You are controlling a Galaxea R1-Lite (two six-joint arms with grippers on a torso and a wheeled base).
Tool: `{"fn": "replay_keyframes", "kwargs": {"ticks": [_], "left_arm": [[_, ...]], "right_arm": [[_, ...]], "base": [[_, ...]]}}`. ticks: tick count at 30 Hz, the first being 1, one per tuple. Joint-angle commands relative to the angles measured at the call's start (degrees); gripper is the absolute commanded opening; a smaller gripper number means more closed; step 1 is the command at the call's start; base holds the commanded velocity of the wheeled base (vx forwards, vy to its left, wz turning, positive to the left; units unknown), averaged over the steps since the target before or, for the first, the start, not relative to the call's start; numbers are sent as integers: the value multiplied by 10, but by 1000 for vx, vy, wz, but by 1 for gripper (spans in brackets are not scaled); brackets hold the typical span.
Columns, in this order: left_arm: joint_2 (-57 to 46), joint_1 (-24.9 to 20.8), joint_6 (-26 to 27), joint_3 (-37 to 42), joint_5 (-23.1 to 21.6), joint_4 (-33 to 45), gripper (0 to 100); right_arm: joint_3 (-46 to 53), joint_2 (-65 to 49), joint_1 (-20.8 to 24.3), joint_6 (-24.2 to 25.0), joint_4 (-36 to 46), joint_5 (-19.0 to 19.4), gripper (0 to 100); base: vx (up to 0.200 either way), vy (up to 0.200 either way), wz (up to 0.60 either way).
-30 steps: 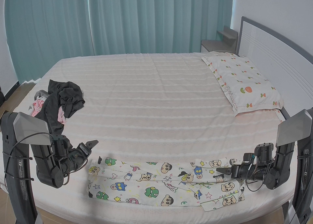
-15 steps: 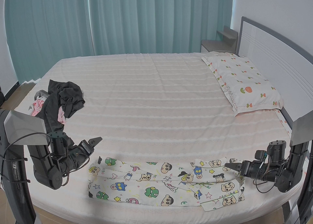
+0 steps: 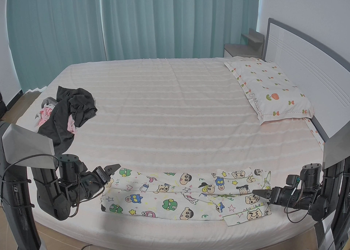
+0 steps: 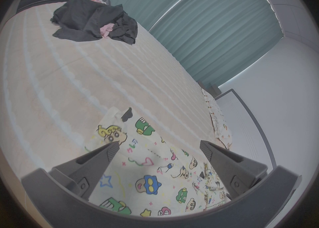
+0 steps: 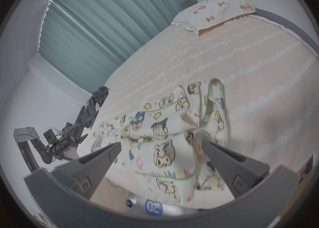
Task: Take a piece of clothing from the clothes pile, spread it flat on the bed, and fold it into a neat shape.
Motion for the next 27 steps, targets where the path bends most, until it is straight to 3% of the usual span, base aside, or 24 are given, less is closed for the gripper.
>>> {"fn": "replay_keyframes", "kwargs": {"ticks": [1, 5, 20, 27], "left_arm": [[4, -3, -1, 3, 2, 0, 100], [3, -3, -2, 1, 1, 0, 100], [37, 5, 26, -56, 0, 4, 100], [74, 0, 72, -90, -16, 22, 100]], "right_arm": [[3, 8, 1, -2, -10, 0, 100], [4, 7, 1, -5, -10, 0, 100], [4, 2, 1, -5, -10, 0, 100], [3, 2, 0, -5, -10, 1, 100]], "base": [[0, 0, 0], [0, 0, 0], [0, 200, 0], [0, 0, 0]]}}
